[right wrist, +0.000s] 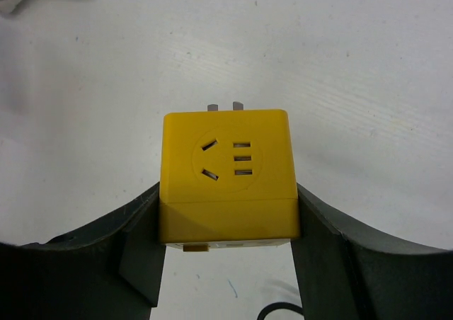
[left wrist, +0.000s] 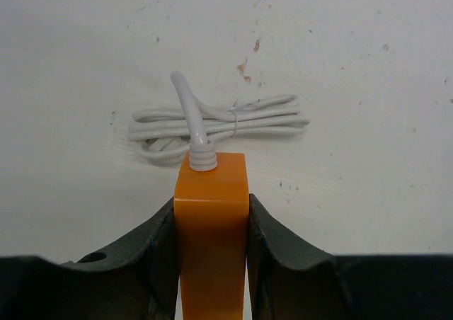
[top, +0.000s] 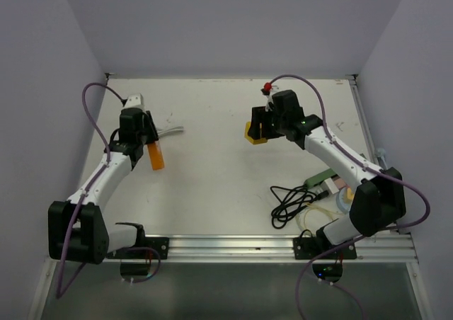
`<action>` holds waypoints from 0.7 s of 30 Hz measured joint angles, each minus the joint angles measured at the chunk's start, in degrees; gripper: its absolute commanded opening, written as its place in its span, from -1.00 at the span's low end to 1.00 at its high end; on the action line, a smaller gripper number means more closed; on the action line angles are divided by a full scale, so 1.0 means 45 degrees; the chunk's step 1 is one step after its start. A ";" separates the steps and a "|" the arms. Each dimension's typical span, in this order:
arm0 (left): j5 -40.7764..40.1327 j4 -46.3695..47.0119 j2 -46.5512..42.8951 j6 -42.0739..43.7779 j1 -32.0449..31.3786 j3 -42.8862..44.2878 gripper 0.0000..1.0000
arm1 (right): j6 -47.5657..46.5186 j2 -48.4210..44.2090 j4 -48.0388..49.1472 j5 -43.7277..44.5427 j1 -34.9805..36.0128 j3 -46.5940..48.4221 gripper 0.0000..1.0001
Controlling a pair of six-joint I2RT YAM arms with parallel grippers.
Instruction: Pull the plug off the socket
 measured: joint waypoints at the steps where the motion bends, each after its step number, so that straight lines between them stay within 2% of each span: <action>1: 0.0330 0.0170 0.0306 -0.0180 0.0389 0.0024 -1.00 | 0.0112 0.0083 0.0369 0.0272 0.0000 -0.0189 -1.00; 10: 0.1787 0.2346 0.3609 -0.2526 0.2759 0.0821 -0.96 | 0.0661 0.2191 0.2754 0.2458 0.0000 -0.0437 -1.00; 11: 0.1855 0.2599 0.3910 -0.2764 0.2963 0.0831 -0.81 | 0.0675 0.2375 0.2919 0.2594 0.0000 -0.0437 -1.00; 13: 0.2050 0.2939 0.4614 -0.3084 0.3308 0.1005 -0.67 | 0.0675 0.2856 0.3313 0.2890 0.0000 -0.0403 -1.00; 15: 0.2356 0.3269 0.5314 -0.3332 0.3570 0.1379 -0.43 | 0.0656 0.3546 0.3444 0.3191 0.0000 -0.0058 -0.98; 16: 0.2463 0.3453 0.5581 -0.3419 0.3653 0.1598 -0.22 | 0.0636 0.3842 0.3487 0.3283 0.0000 0.0117 -0.98; 19: 0.2764 0.3813 0.6081 -0.3521 0.3866 0.2025 0.10 | 0.0554 0.4954 0.3662 0.3696 0.0000 0.0918 -0.93; 21: 0.2963 0.3813 0.6275 -0.3604 0.3973 0.2249 0.24 | 0.0466 0.5659 0.3691 0.3934 0.0000 0.1540 -0.89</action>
